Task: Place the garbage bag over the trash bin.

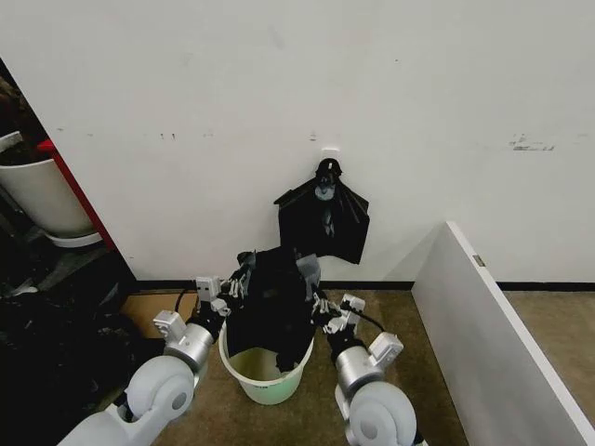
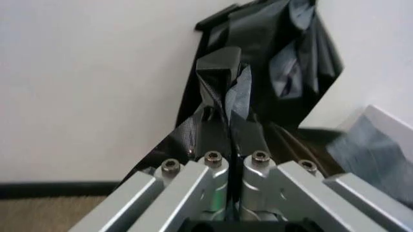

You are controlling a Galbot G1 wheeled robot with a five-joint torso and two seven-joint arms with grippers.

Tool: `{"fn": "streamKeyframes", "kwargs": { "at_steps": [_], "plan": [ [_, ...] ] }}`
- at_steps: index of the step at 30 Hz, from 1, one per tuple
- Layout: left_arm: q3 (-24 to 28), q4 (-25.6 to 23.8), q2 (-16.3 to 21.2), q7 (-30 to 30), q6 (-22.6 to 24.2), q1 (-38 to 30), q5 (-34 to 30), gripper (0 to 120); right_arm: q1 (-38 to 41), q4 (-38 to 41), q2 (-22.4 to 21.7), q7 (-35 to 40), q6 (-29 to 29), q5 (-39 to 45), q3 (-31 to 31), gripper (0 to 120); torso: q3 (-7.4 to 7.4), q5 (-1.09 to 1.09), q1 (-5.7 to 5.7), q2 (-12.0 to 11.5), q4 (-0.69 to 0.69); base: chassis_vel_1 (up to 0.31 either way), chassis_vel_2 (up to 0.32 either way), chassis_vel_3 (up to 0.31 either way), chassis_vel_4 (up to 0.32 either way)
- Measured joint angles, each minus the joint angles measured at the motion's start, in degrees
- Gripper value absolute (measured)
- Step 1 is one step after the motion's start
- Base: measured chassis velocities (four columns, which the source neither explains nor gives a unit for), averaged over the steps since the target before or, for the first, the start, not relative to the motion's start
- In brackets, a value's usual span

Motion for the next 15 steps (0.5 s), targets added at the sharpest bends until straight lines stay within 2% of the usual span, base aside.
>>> {"fn": "streamKeyframes", "kwargs": {
  "at_steps": [9,12,15],
  "plan": [
    [0.6,0.9,-2.2,-2.0,0.3,2.9,1.0,0,-2.4,-1.5,0.1,2.6,0.5,-4.1,0.1,0,0.0,-0.01,0.0,0.0,0.01,0.0,0.0,0.0,0.0],
    [1.2,1.5,-4.3,-2.9,0.3,3.2,2.0,0,-3.3,-1.2,0.1,4.0,-0.9,-5.3,-0.1,0,0.0,-0.02,0.0,0.0,0.01,0.0,0.0,0.0,0.0],
    [1.3,1.4,-4.8,-3.3,0.3,3.4,2.2,0,-4.3,-1.5,0.2,4.3,-1.3,-6.6,-0.6,0,0.0,-0.01,0.0,0.0,0.0,0.0,0.0,0.0,0.0]
  ]
}}
